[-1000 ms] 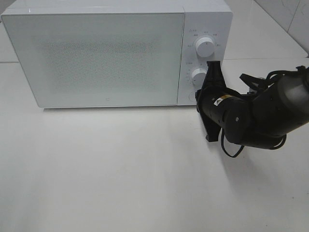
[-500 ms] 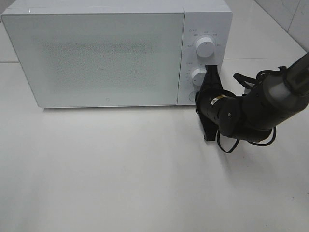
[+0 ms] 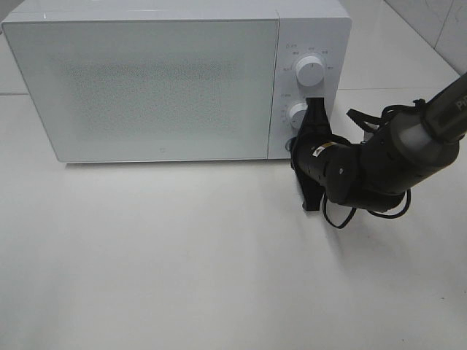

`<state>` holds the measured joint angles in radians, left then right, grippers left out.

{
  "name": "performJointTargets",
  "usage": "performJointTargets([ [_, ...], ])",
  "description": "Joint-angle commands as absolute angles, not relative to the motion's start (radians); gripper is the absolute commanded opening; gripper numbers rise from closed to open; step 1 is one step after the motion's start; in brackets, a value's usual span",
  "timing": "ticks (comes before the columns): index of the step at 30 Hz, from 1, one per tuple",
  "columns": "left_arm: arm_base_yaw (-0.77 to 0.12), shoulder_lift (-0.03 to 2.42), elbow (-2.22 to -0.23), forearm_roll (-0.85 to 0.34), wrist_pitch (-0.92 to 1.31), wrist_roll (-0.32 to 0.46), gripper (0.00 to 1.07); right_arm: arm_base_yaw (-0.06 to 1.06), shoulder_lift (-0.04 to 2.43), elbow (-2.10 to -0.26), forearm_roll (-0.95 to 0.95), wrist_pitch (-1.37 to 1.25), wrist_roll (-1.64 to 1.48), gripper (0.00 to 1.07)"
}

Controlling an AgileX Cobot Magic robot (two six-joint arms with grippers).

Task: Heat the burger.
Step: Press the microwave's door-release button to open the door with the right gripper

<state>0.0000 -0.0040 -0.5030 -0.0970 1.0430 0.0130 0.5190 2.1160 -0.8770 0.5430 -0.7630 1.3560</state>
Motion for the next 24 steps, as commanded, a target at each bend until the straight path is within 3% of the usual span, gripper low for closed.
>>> performJointTargets([
  [1,0.003,-0.023,-0.500,-0.098,1.033,0.011,0.98,0.510,2.079,-0.897,0.538,-0.850,1.344,0.00],
  [14,0.003,-0.023,-0.500,-0.098,1.033,0.011,0.98,0.511,2.074,-0.897,0.555,-0.881,1.362,0.00],
  [24,0.003,-0.023,-0.500,-0.098,1.033,0.011,0.98,0.511,2.077,-0.897,0.550,-1.115,1.360,0.00],
])
